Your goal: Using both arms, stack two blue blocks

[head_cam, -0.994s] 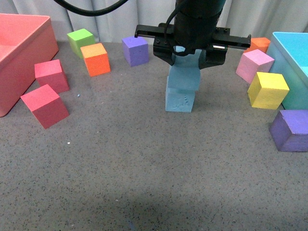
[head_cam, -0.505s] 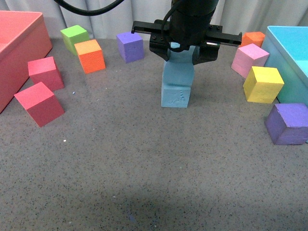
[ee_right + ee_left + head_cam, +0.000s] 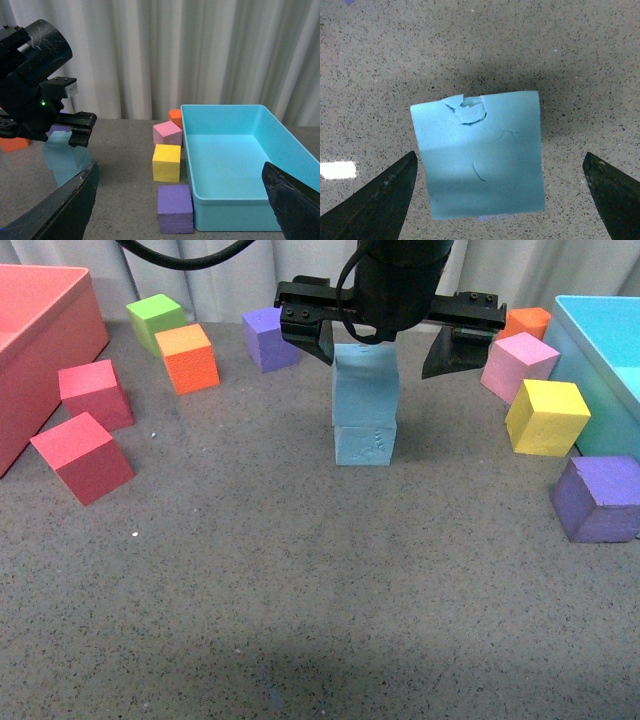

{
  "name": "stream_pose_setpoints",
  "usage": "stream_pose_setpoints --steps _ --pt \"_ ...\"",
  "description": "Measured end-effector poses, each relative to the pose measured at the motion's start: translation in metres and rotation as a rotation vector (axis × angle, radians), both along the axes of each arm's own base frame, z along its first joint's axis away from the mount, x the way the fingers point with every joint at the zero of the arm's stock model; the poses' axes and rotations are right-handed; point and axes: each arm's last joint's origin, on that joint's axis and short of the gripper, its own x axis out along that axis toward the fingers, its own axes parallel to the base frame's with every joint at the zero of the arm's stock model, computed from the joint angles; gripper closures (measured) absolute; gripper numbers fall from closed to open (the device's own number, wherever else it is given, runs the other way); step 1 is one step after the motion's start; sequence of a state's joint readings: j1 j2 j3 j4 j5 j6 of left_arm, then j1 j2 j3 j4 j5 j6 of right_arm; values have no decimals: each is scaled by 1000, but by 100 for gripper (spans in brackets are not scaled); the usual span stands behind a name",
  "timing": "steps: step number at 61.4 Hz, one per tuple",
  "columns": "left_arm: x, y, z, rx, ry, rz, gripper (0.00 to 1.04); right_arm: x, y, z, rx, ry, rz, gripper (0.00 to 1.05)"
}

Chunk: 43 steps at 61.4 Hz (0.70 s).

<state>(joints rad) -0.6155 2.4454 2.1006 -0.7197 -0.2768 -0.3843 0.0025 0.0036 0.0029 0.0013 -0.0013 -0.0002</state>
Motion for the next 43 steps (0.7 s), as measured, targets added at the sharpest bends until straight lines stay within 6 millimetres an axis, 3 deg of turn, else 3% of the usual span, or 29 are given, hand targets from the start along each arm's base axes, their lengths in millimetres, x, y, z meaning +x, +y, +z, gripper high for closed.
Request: stream_pose_setpoints --steps 12,26,32,37,43 --pt "-2 1 6 -27 -14 2 7 0 0 0 0 0 0 10" --pt "-12 19 35 -84 -77 9 7 0 0 0 0 0 0 10" --pt "-12 22 38 -86 -92 18 7 0 0 0 0 0 0 10" --pt "-12 34 32 -9 -344 51 18 0 0 0 0 0 0 10" --pt "-33 70 21 11 -586 53 34 0 0 0 0 0 0 10"
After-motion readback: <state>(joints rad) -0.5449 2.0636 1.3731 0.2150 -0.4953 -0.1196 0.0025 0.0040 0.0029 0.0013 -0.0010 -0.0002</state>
